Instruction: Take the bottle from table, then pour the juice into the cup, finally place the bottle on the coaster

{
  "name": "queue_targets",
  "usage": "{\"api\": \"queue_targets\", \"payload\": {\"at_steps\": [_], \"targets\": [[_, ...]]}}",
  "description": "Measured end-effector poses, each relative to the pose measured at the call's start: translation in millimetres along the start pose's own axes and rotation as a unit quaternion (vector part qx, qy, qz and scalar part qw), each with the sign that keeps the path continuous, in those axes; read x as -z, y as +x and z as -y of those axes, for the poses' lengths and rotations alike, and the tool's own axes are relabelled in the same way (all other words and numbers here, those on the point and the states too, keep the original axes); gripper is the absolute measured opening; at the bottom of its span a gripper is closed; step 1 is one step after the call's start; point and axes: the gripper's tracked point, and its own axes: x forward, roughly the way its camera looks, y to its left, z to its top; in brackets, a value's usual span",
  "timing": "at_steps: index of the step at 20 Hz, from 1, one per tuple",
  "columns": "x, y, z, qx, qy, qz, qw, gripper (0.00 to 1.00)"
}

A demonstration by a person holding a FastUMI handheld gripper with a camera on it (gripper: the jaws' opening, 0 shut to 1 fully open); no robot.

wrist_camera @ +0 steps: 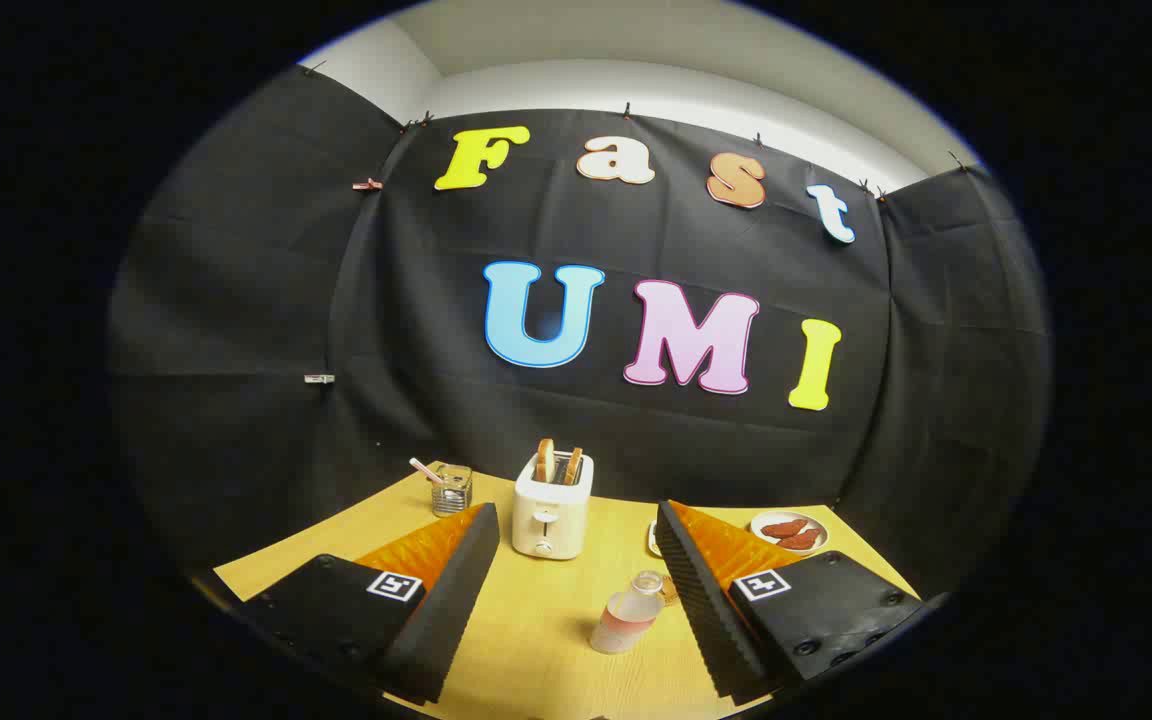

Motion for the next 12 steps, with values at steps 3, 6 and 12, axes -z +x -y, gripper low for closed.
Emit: {"api": "queue_targets", "payload": {"at_steps": [3, 6, 12], "targets": [[-7.4, 1.1, 0.0, -0.002, 0.015, 0.004, 1.0, 0.97], [-20.2, 2.0, 5.3, 0.002, 0.02, 0.014, 1.0, 0.97], [-23.9, 1.7, 11.8, 0.0, 0.022, 0.02, 1.0, 0.97]]}}
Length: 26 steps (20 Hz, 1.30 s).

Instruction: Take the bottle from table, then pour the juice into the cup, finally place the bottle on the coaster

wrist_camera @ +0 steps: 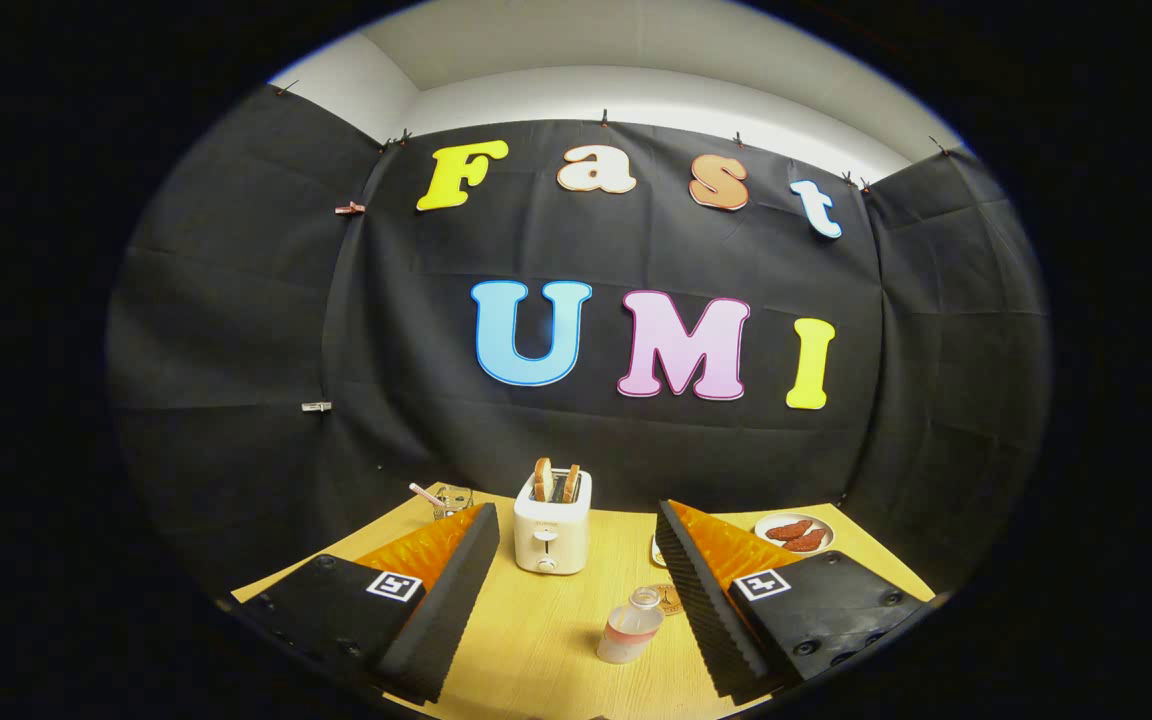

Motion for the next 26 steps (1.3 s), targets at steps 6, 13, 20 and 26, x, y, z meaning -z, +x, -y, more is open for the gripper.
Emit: {"api": "queue_targets", "payload": {"at_steps": [6, 13, 20, 26], "targets": [[-0.1, -3.0, 3.6, 0.004, 0.005, -0.002, 1.0, 0.97], [8.8, 3.5, -1.7, 0.007, 0.003, -0.011, 1.0, 0.97], [51.0, 21.7, 2.3, 0.011, -0.025, -0.042, 0.999, 0.97], [107.3, 37.5, 13.8, 0.022, -0.019, -0.073, 0.997, 0.97]]}}
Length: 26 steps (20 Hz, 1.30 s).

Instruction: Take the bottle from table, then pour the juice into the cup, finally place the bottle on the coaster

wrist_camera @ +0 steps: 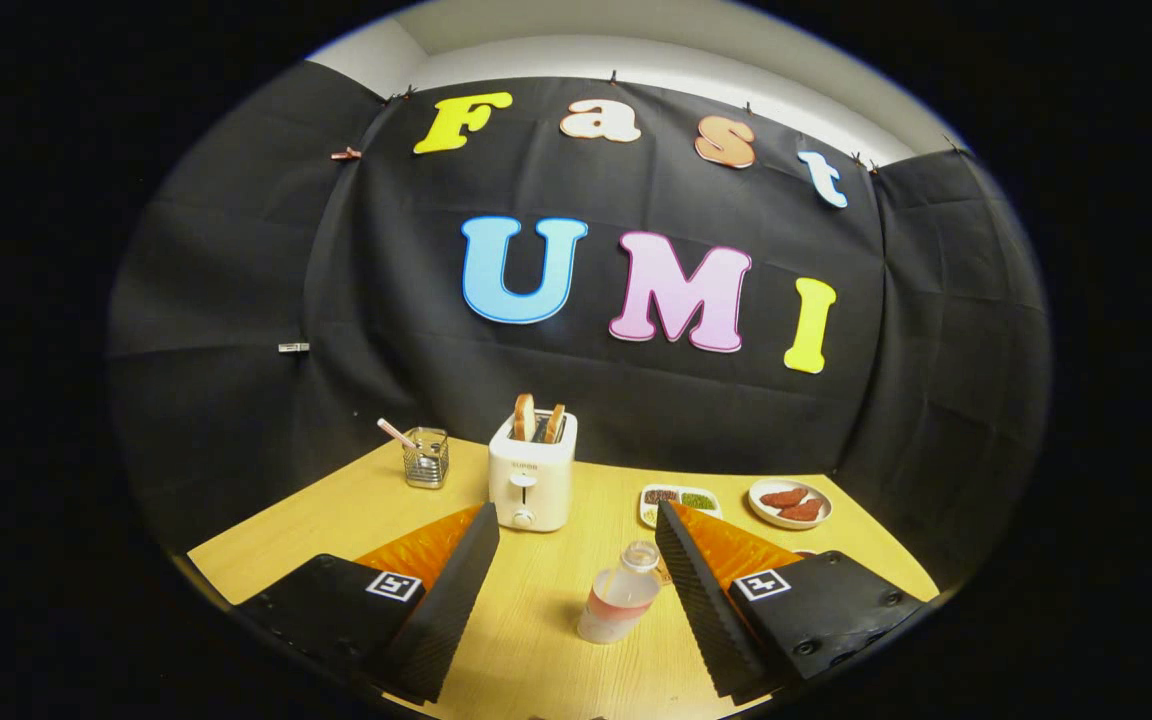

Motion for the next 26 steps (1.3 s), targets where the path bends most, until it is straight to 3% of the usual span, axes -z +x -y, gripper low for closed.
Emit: {"api": "queue_targets", "payload": {"at_steps": [16, 26], "targets": [[128.1, 76.6, 35.3, 0.066, -0.005, -0.075, 0.995, 0.97], [156.3, 108.3, 47.4, 0.079, -0.019, -0.088, 0.993, 0.93]]}}
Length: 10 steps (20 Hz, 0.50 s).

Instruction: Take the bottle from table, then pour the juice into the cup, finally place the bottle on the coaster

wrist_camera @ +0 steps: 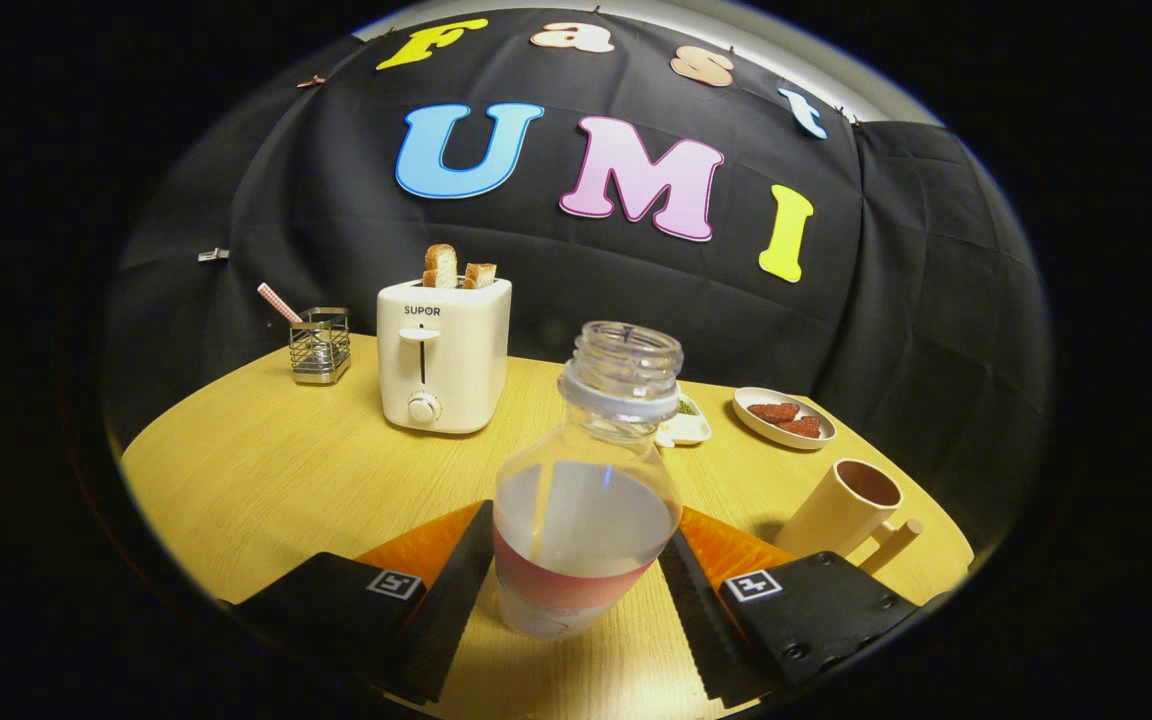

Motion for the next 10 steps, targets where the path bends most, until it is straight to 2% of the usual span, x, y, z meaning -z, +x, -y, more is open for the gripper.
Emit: {"api": "queue_targets", "payload": {"at_steps": [3, 6, 10], "targets": [[0.9, 3.6, -0.6, 0.002, 0.001, -0.004, 1.0, 0.85], [2.0, 4.2, 0.8, 0.001, 0.009, -0.007, 1.0, 0.84], [6.2, 0.6, 2.0, -0.019, 0.032, -0.03, 0.999, 0.75]]}}
